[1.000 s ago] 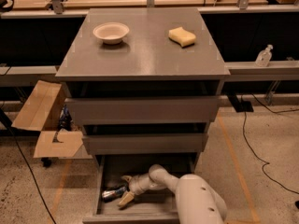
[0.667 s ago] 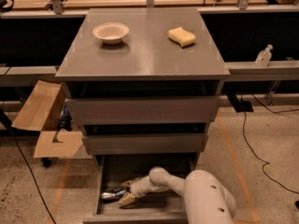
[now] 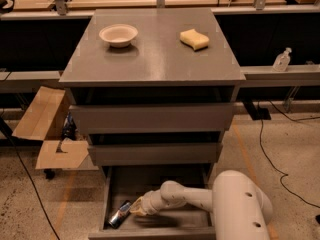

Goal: Pick redbull can from bottom drawer and place on counter

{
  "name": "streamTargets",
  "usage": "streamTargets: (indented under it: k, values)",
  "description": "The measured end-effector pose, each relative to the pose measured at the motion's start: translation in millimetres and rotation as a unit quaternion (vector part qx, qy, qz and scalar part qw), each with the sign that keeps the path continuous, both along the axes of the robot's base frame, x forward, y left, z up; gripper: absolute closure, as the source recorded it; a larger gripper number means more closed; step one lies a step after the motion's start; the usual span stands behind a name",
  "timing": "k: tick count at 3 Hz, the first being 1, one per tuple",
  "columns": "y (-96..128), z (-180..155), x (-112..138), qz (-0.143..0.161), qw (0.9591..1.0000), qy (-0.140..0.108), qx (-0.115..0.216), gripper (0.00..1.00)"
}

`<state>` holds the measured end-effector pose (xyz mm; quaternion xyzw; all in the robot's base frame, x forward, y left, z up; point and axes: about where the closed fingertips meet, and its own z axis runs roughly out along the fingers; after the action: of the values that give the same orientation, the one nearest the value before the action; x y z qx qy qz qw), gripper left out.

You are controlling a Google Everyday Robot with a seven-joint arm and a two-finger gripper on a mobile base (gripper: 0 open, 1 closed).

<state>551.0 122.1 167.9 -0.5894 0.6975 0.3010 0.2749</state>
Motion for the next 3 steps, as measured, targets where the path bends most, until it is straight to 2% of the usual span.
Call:
streamTargets:
  k: [1, 2, 3]
  values:
    - [3, 5, -21, 0.009, 0.9999, 0.004, -0.001, 1.0]
    - [4, 9, -30, 0.015, 0.9999, 0.003, -0.003, 0.85]
    - [8, 14, -32, 0.025, 0.9997, -0.003, 0.0, 0.61]
